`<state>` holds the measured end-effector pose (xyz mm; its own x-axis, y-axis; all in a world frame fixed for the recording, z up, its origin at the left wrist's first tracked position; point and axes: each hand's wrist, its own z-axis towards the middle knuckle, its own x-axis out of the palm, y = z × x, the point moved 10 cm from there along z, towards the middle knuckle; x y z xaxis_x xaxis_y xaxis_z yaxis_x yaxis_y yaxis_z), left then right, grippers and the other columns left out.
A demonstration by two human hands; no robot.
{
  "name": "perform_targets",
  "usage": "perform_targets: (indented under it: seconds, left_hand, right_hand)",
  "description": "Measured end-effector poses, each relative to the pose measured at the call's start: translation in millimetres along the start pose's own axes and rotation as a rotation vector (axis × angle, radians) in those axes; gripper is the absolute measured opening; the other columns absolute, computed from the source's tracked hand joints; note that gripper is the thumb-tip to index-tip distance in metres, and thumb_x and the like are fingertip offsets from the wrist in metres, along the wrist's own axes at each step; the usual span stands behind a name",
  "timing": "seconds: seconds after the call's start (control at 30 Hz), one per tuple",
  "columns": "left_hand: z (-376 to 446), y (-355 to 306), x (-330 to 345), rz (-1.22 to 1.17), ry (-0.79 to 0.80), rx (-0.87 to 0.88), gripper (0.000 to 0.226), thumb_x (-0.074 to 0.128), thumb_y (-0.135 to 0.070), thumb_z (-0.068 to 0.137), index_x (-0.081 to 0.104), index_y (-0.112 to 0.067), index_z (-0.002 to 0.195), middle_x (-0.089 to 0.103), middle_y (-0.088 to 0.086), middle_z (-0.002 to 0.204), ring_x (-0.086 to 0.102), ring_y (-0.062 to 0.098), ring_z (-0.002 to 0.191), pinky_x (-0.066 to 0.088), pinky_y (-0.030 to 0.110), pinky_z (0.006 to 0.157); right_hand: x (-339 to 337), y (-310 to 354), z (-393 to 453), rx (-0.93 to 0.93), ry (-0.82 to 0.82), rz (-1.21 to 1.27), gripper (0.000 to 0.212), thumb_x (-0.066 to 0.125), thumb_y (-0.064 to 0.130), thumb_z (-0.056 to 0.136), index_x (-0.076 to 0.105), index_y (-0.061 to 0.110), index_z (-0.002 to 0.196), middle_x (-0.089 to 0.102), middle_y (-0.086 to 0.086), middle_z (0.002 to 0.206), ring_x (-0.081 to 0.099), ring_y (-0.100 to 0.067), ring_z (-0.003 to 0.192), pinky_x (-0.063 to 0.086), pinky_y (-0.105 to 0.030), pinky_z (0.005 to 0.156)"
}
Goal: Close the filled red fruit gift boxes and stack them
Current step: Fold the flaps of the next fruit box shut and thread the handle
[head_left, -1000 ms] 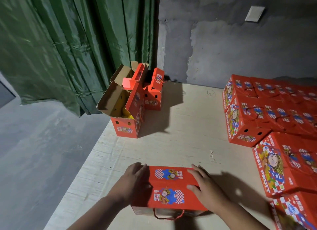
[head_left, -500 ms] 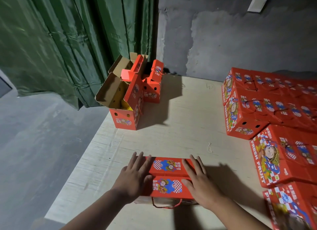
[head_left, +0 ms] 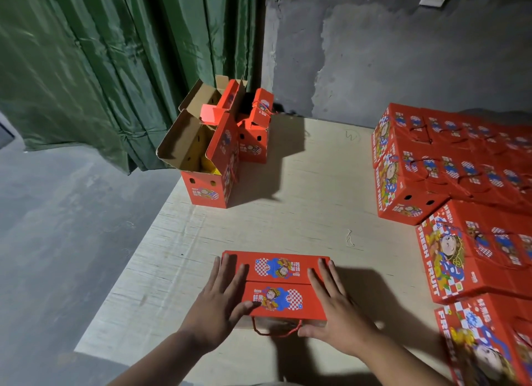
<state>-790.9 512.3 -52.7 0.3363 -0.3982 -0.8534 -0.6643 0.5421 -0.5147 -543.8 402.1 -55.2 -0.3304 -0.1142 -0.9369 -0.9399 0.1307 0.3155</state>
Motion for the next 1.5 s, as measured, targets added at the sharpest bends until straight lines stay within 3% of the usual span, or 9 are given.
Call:
perform_targets:
  seconds: [0.13,0.27,0.53,0.63,0.8,0.97,1.23,1.33,1.5]
  left_hand:
    - [-7,16,4,-0.266,-0.048,-0.135,0.088,0.049,-0.077,0.095,-0.011,-0.059,0.158,-0.031,-0.021,0.167,-0.002,0.009,0.159,0.040,0.040,0.120]
    - [-8,22,8,-0.409,-0.060,-0.149,0.092,0.059,-0.065,0.096,-0.006,-0.056,0.161,-0.011,-0.018,0.173,-0.002,0.005,0.160,0.028,0.038,0.127]
    - [-8,16,14,-0.564,-0.072,-0.151,0.099,0.068,-0.061,0.095,-0.004,-0.053,0.162,-0.001,-0.029,0.170,0.009,-0.027,0.143,0.027,-0.006,0.102]
    - [-9,13,10,-0.553,-0.072,-0.097,0.110,0.072,-0.069,0.087,-0.006,-0.052,0.162,-0.004,-0.028,0.170,0.013,-0.014,0.151,0.044,0.011,0.107]
    - [-10,6,1,-0.463,-0.085,0.031,0.133,0.086,-0.060,0.079,-0.008,-0.025,0.167,-0.007,-0.006,0.174,0.005,0.007,0.161,0.033,0.018,0.119]
    - [-8,8,4,-0.318,-0.032,0.061,0.148,0.096,-0.029,0.071,-0.020,-0.031,0.164,-0.020,-0.011,0.172,-0.007,-0.006,0.156,0.036,0.024,0.117]
    - [-7,14,11,-0.292,-0.046,0.005,0.146,0.094,-0.023,0.075,-0.023,-0.041,0.161,-0.021,-0.013,0.171,0.012,0.010,0.157,0.040,0.024,0.113]
    - [-8,11,7,-0.280,-0.060,-0.002,0.144,0.092,-0.023,0.079,-0.025,-0.042,0.160,-0.022,-0.012,0.171,0.013,0.014,0.158,0.043,0.029,0.115]
    - [-11,9,3,-0.282,-0.067,-0.019,0.139,0.089,-0.021,0.083,-0.024,-0.040,0.161,-0.020,-0.012,0.171,0.019,0.023,0.159,0.049,0.040,0.114]
  right_hand:
    - [3,-5,-5,0.030,-0.022,0.042,0.145,0.079,0.082,0.059,-0.013,0.043,0.164,-0.032,0.007,0.170,-0.023,-0.016,0.159,0.037,-0.043,0.116]
    - [9,-12,-12,0.058,-0.065,0.066,0.135,0.091,0.045,0.075,-0.012,0.047,0.163,-0.032,0.011,0.169,0.006,-0.023,0.162,0.047,-0.043,0.116]
    - [14,-1,-10,0.098,-0.144,0.125,0.129,0.089,0.047,0.078,-0.003,0.031,0.167,-0.033,0.003,0.169,0.006,-0.027,0.162,0.042,-0.040,0.119]
    - [14,-2,-10,0.137,-0.110,0.046,0.129,0.084,0.059,0.078,-0.005,0.030,0.168,-0.030,-0.001,0.171,0.002,-0.030,0.162,0.039,-0.047,0.121]
    - [15,45,-3,0.021,-0.093,-0.240,0.109,0.046,0.088,0.084,-0.002,0.037,0.167,-0.001,-0.009,0.176,-0.007,-0.040,0.161,0.004,-0.071,0.124]
    - [-1,77,36,0.016,-0.093,-0.057,0.081,0.019,0.083,0.097,0.005,0.044,0.166,0.014,0.001,0.175,0.005,-0.026,0.162,0.005,-0.056,0.129]
    - [-17,6,115,0.378,0.311,0.045,0.084,0.055,0.078,0.090,0.048,0.022,0.152,0.057,-0.008,0.149,0.055,-0.031,0.135,0.044,-0.038,0.105]
    - [-21,12,123,0.347,0.233,0.351,0.055,0.085,0.046,0.083,0.064,0.030,0.131,0.070,-0.001,0.128,0.068,-0.018,0.108,0.051,-0.031,0.093]
    - [-35,25,121,0.294,-0.057,0.443,0.028,0.074,0.024,0.093,0.057,0.042,0.107,0.070,0.017,0.086,0.067,0.001,0.080,0.054,-0.031,0.065]
